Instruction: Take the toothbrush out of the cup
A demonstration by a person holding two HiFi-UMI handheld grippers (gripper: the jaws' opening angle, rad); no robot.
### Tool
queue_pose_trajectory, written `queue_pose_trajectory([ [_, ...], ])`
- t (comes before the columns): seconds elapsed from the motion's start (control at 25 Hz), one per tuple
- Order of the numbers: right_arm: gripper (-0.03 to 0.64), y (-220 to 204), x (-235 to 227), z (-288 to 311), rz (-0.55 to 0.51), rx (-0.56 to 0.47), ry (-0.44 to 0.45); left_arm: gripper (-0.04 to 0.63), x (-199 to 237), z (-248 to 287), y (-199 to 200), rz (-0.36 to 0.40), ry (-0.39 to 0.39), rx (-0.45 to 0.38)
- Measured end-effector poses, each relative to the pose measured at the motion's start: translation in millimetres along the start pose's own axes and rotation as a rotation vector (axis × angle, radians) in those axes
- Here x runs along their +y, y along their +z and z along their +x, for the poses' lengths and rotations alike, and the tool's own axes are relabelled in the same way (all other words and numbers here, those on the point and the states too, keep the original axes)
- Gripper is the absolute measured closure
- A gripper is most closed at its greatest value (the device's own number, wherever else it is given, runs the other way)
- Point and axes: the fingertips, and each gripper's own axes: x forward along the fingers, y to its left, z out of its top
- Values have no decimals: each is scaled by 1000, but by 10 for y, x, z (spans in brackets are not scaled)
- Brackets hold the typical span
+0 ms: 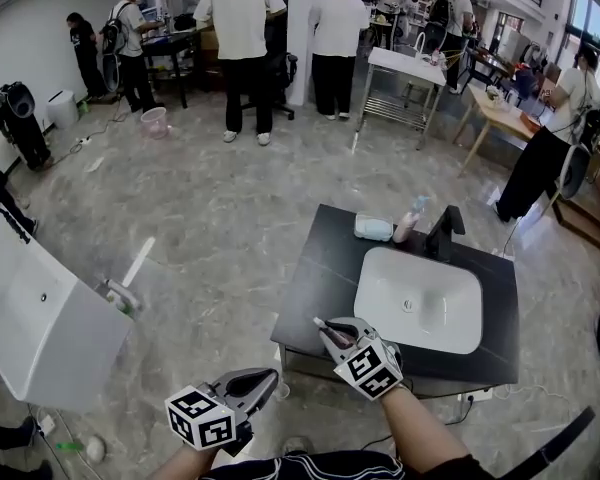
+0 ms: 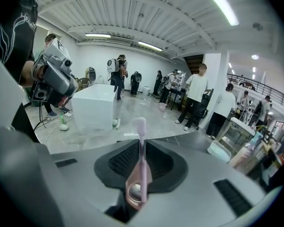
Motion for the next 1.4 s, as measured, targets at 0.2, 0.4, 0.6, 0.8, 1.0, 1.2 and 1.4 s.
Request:
queue_pose_trajectory([
  [0.2, 591, 21, -18, -9, 3, -15, -13, 592, 35, -22, 14, -1, 5, -2],
  [0.4, 594, -10, -29, -42, 36, -28, -26, 592, 14, -7, -6, 2, -2, 5],
  [0.6, 594, -48, -79, -107, 93, -49, -55, 592, -14, 24, -38, 5, -7, 11],
  [0.8, 595, -40, -166, -189, 156, -85, -93, 592, -33, 30, -40, 2, -11, 13],
  [1.0, 595, 25, -310, -383, 207, -156, -157, 592, -105, 27, -52, 2, -12, 5],
  [1.2, 595, 187, -385, -691, 237, -264, -239, 592, -241, 14, -52, 15, -15, -11],
  [1.4, 595, 443, -413, -1204, 256, -425, -308, 592, -406, -1, 2, 40, -17, -51],
])
